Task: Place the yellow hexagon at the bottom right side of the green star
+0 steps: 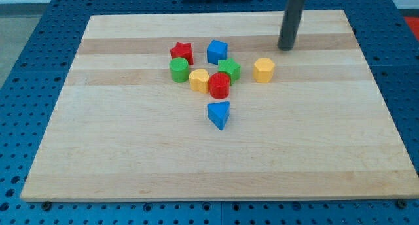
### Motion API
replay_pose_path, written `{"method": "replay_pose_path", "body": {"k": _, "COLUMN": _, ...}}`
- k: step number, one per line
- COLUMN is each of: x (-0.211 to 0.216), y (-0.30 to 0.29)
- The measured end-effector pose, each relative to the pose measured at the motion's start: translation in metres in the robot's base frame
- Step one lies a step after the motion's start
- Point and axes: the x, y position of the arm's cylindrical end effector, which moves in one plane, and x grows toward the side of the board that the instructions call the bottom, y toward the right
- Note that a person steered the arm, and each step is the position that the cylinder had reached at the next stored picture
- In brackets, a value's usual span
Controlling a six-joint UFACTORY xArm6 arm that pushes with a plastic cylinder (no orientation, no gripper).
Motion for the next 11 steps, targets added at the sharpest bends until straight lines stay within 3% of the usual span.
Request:
{"method": "replay_pose_path", "body": {"k": 6, "x": 0.081, "y": -0.025}}
{"method": "replay_pose_path", "body": {"k": 9, "x": 0.067, "y": -0.062}}
{"method": "replay_pose_path", "body": {"k": 11, "x": 0.091, "y": -0.076}}
